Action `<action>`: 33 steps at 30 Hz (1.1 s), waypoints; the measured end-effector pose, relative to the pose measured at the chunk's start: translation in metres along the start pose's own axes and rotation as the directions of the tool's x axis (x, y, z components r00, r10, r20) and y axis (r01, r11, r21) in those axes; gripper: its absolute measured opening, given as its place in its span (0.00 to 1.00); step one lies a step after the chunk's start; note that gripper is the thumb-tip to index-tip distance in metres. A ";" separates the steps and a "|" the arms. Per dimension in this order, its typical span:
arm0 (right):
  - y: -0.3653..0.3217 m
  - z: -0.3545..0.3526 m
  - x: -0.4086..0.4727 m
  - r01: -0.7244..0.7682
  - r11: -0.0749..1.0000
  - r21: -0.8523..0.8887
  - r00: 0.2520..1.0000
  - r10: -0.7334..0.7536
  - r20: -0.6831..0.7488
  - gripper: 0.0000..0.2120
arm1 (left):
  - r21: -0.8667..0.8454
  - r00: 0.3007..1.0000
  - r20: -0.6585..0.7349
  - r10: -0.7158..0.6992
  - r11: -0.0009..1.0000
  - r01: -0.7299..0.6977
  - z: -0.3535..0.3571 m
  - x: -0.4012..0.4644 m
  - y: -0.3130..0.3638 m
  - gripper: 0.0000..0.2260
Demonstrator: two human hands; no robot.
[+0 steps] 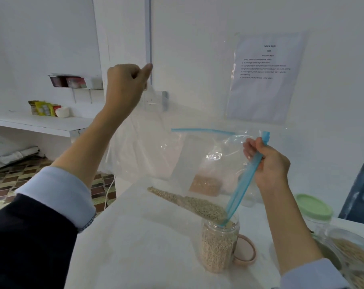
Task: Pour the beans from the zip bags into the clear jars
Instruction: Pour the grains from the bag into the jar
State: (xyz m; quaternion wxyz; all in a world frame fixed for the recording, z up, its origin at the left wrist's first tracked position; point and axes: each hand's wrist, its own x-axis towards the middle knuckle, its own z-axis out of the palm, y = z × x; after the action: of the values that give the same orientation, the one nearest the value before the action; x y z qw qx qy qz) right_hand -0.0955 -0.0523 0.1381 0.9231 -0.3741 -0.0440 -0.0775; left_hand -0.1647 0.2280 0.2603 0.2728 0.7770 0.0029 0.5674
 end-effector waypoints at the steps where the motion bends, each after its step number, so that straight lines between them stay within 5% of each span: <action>1: 0.001 0.000 0.000 -0.008 1.000 -0.014 1.000 0.008 0.011 0.05 | -0.007 1.000 0.006 0.000 1.000 0.001 0.000 0.000 0.000 0.22; 27: 0.000 -0.005 0.002 0.014 0.999 0.042 1.000 -0.014 -0.002 0.06 | 0.026 1.000 -0.017 0.007 1.000 -0.007 -0.001 0.001 0.018 0.22; 33: 0.006 -0.012 0.004 -0.042 0.999 0.033 0.999 0.042 0.017 0.04 | -0.078 0.991 0.127 -0.050 0.995 0.060 -0.008 -0.002 0.014 0.18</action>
State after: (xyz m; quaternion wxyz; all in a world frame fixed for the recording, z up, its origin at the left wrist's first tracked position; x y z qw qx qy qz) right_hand -0.0903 -0.0564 0.1261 0.9303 -0.3600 -0.0449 -0.0542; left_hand -0.1771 0.2186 0.2662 0.3197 0.7987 -0.0158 0.5096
